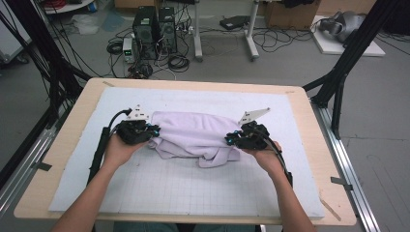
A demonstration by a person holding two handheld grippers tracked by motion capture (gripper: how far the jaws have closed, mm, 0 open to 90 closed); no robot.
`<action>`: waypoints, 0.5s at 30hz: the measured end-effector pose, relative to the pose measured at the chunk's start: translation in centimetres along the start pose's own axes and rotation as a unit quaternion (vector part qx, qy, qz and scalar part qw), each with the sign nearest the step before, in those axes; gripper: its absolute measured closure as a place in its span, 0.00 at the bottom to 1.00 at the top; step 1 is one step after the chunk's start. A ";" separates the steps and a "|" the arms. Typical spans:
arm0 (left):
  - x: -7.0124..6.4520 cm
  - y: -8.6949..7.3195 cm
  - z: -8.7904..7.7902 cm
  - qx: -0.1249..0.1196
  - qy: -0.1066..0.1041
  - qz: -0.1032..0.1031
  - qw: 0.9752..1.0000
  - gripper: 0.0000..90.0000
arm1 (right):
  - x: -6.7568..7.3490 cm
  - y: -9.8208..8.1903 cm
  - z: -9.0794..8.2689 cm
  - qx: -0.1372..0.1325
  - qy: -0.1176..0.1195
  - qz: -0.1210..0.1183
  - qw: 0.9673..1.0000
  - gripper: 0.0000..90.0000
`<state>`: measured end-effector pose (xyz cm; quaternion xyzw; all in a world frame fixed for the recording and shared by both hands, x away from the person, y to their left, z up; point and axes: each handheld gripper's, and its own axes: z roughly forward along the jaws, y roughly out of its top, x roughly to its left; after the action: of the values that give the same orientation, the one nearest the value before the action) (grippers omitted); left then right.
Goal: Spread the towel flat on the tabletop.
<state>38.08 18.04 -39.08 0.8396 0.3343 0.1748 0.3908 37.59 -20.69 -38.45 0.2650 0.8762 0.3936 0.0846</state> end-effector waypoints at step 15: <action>0.5 -0.2 -4.0 -0.051 0.000 -0.023 0.998 0.64 | -0.1 -0.5 -0.7 -0.030 -0.007 0.020 0.999 0.70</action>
<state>36.14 20.65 -36.71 0.8106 0.3441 0.1828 0.4372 37.24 -21.47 -38.33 0.2829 0.8577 0.4196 0.0908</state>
